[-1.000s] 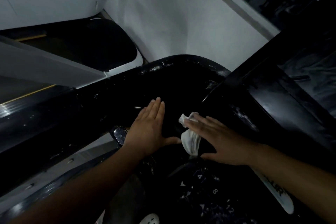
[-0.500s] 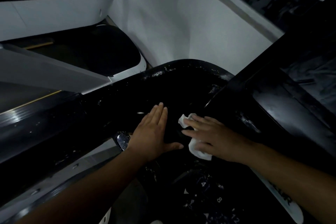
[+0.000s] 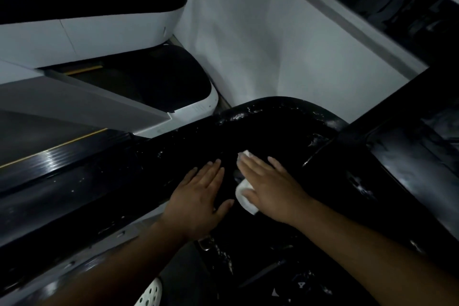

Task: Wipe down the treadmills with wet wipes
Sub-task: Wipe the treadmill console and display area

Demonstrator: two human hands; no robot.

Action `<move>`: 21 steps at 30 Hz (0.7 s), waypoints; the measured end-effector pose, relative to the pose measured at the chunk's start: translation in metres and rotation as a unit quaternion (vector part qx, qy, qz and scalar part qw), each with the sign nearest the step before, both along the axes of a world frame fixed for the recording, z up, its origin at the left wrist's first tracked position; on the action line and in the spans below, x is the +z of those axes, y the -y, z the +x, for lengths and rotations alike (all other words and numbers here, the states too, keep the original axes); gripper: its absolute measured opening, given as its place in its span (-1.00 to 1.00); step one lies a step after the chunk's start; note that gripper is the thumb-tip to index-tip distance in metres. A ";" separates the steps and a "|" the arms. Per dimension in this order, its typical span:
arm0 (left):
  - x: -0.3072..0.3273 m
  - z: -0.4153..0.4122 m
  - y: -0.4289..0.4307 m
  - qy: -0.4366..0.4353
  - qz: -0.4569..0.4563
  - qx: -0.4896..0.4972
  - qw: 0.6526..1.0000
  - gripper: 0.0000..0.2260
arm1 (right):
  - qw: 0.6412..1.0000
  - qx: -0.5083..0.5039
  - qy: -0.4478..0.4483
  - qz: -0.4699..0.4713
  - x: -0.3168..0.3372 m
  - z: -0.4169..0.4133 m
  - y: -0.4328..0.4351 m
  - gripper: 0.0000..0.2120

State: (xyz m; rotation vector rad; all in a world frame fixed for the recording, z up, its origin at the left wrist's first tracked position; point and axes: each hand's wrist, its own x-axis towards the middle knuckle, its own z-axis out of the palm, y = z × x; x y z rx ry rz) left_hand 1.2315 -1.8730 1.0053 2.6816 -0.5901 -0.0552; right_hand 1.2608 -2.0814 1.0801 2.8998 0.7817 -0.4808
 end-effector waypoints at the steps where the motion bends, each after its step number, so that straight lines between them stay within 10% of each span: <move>1: -0.002 -0.002 -0.001 0.001 -0.009 0.010 1.000 -0.33 | 1.000 0.001 0.012 -0.002 -0.008 0.004 -0.013 -0.38; 6: -0.009 -0.011 -0.015 0.013 -0.051 0.028 0.998 -0.42 | 0.991 0.132 0.015 0.031 -0.024 0.004 -0.006 -0.47; 21: 0.004 0.017 -0.005 0.002 -0.016 -0.078 0.997 -0.38 | 0.996 -0.066 0.002 0.054 0.009 0.002 -0.013 -0.45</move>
